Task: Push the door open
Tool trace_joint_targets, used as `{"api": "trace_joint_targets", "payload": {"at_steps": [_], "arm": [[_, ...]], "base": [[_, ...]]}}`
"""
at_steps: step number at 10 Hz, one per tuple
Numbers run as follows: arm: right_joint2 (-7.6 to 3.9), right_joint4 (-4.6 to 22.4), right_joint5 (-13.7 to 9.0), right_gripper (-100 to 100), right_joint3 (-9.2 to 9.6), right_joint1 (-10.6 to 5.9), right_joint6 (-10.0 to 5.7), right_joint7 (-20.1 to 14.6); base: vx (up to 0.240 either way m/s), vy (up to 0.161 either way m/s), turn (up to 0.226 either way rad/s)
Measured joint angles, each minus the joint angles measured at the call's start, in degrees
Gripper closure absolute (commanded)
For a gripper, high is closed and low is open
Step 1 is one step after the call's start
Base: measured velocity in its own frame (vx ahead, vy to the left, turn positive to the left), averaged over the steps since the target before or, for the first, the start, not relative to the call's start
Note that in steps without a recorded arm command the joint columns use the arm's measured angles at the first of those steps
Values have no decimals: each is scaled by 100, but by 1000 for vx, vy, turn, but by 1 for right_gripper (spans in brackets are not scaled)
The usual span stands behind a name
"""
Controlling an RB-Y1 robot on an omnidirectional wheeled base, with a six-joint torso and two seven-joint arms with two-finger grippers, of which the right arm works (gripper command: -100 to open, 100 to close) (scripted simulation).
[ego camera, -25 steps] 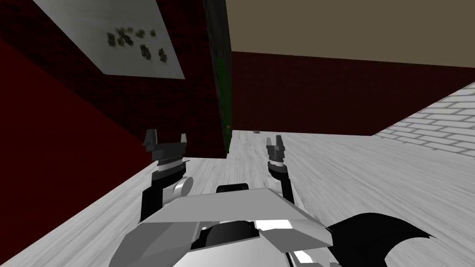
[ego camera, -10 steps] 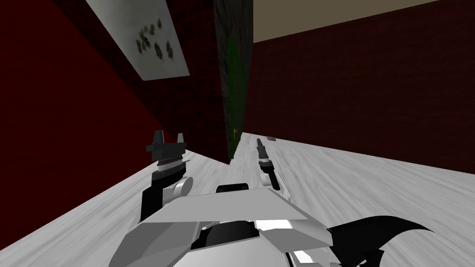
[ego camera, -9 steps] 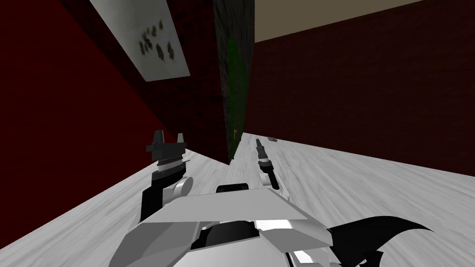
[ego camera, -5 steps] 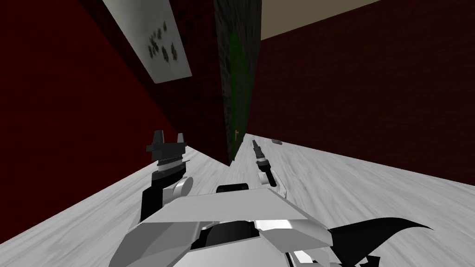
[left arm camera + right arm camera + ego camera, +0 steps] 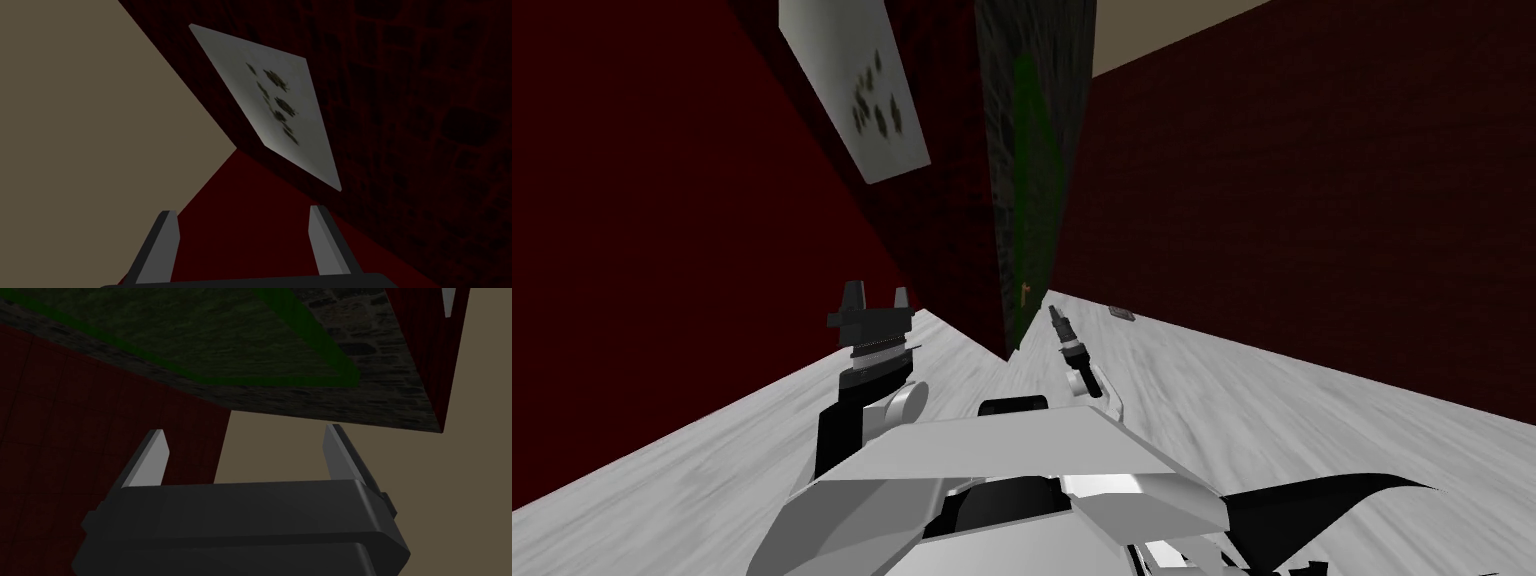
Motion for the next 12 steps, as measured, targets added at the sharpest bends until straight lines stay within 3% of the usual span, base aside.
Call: {"api": "trace_joint_targets", "payload": {"at_steps": [7, 12], "arm": [[-293, 849, 326, -100, 250, -454, 101, 749], [-437, 1463, 534, -100, 405, -791, 136, 1228]], "base": [[88, -143, 212], [57, -152, 223]]}}
